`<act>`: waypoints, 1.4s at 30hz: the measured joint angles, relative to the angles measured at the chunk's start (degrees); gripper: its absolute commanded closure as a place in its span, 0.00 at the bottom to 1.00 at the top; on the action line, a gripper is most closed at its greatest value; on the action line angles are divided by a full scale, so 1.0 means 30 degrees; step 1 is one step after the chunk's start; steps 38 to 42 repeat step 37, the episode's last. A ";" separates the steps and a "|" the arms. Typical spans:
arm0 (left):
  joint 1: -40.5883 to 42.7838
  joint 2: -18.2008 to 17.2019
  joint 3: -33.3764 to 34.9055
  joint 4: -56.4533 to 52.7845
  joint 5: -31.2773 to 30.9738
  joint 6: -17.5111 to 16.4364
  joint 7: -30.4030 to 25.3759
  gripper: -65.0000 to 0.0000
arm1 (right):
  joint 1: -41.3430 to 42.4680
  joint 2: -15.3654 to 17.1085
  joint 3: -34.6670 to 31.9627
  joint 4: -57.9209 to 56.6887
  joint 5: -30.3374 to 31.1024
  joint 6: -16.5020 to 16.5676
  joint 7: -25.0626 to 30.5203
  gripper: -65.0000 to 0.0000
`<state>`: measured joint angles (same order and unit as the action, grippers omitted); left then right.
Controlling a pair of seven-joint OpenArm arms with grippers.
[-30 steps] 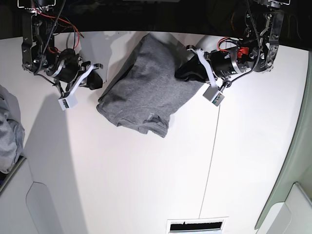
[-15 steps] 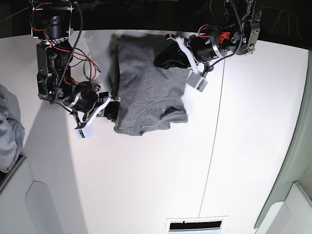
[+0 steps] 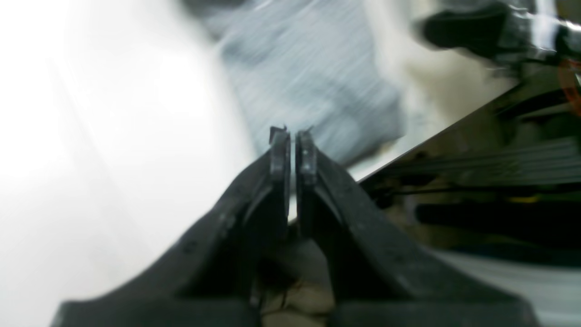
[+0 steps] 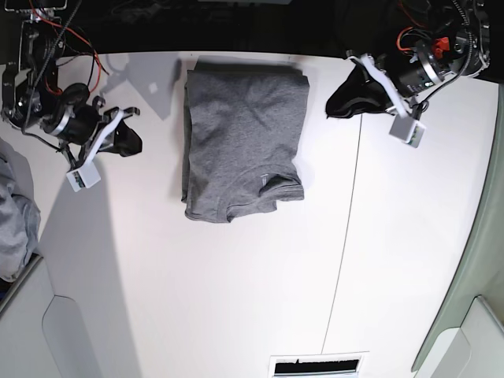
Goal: Layout the t-shirt on the table in an organized manner, then fold the t-shirt properly
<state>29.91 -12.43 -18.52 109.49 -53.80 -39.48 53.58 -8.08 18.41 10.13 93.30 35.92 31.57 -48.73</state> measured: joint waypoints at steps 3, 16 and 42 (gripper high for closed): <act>0.1923 -0.0772 -0.1326 0.0022 -0.0073 0.0007 -0.0168 0.95 | -0.2535 0.1078 -0.0022 0.1741 0.1122 0.0277 -0.0015 1.00; 0.7082 -0.1253 -0.0692 -0.2208 0.7220 -0.0007 -0.1894 0.95 | -0.9530 0.4189 -0.4350 0.3126 0.0204 0.0838 0.0525 1.00; -0.5195 -0.1821 1.3930 -2.3664 1.2284 0.5734 -0.7592 0.95 | -0.2805 -0.0656 -1.2007 -1.2772 -0.8094 0.0044 -0.1807 1.00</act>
